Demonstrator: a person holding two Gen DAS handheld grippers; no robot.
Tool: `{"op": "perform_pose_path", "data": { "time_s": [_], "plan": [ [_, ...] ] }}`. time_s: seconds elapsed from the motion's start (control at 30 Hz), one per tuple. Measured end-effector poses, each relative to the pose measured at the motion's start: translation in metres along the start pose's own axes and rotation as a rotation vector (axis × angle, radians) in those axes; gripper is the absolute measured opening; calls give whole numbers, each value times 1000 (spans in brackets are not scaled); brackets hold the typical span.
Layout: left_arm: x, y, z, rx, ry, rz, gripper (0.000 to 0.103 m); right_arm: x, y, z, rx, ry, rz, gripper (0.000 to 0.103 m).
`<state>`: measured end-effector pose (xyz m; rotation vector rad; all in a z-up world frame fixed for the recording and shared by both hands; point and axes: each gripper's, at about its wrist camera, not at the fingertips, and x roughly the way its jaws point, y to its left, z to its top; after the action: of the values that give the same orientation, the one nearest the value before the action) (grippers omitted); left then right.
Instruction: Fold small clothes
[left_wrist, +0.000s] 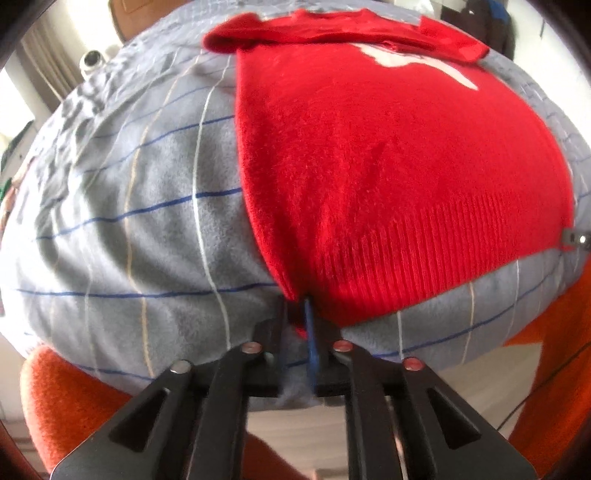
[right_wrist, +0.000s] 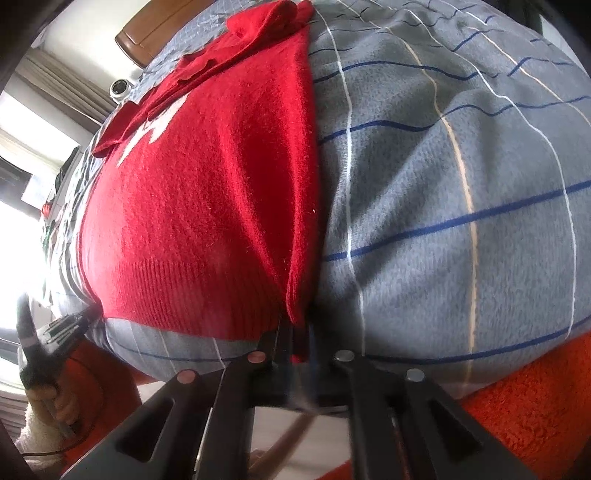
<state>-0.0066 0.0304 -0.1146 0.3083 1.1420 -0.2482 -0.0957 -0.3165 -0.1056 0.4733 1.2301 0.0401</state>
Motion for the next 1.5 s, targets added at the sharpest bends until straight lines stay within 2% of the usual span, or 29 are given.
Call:
{"op": "perform_pose_path", "data": {
  "time_s": [0.03,0.07,0.1,0.17,0.23,0.33,0.43,0.47,0.5,0.53,0.63,0.7,0.77,0.83,0.9,1.03,1.07,1.2,1.3,1.37,1.4,1.47,1.5],
  "plan": [
    [-6,-2,-1,1,-1,6,36,-2,-2,-1,5,6,8,13],
    [-10,-3,-2,-5,1,2,57,-6,-4,-3,12,18,17,21],
    [-17,-3,-4,-18,2,-10,62,-10,-5,-5,16,28,17,33],
    [-30,-1,-6,-38,2,-25,63,-17,-7,-11,16,45,1,48],
    [-46,4,-4,-56,-32,-17,63,-31,-13,-15,14,39,-41,48],
    [-74,14,20,-96,-152,43,65,-67,-12,-6,-41,-56,-148,48],
    [-81,34,51,-195,-289,104,77,-97,17,25,-208,-170,-229,48],
    [-79,38,60,-259,-349,140,78,-103,35,41,-287,-195,-222,48],
    [-70,48,61,-292,-375,166,78,-103,50,52,-339,-204,-205,48],
    [-58,49,63,-344,-395,229,78,-100,70,65,-411,-209,-174,48],
    [-28,62,48,-416,-347,308,78,-76,115,93,-567,-195,-91,48],
    [-12,71,47,-441,-235,291,78,-48,146,113,-676,-173,-59,48],
    [-12,82,38,-504,-232,261,78,-24,170,125,-760,-145,-22,48],
    [-17,87,32,-537,-233,252,78,-2,189,131,-834,-131,-34,46],
    [-10,99,32,-558,-226,244,78,24,201,137,-889,-113,-93,35],
    [-13,95,23,-547,-219,231,78,57,202,153,-892,-120,-192,33],
    [-5,113,21,-541,-223,229,78,59,201,156,-891,-140,-209,33],
    [-1,115,24,-510,-227,237,78,56,204,157,-882,-192,-193,33],
    [3,112,27,-493,-216,240,78,66,211,156,-933,-186,-214,33],
    [4,109,28,-477,-214,253,78,72,211,163,-922,-175,-211,33],
    [4,108,28,-470,-214,258,78,76,212,169,-903,-170,-211,28],
    [3,109,26,-463,-211,259,78,70,205,178,-826,-189,-224,7],
    [3,111,25,-466,-210,255,78,64,202,182,-795,-196,-206,7]
  ]
}}
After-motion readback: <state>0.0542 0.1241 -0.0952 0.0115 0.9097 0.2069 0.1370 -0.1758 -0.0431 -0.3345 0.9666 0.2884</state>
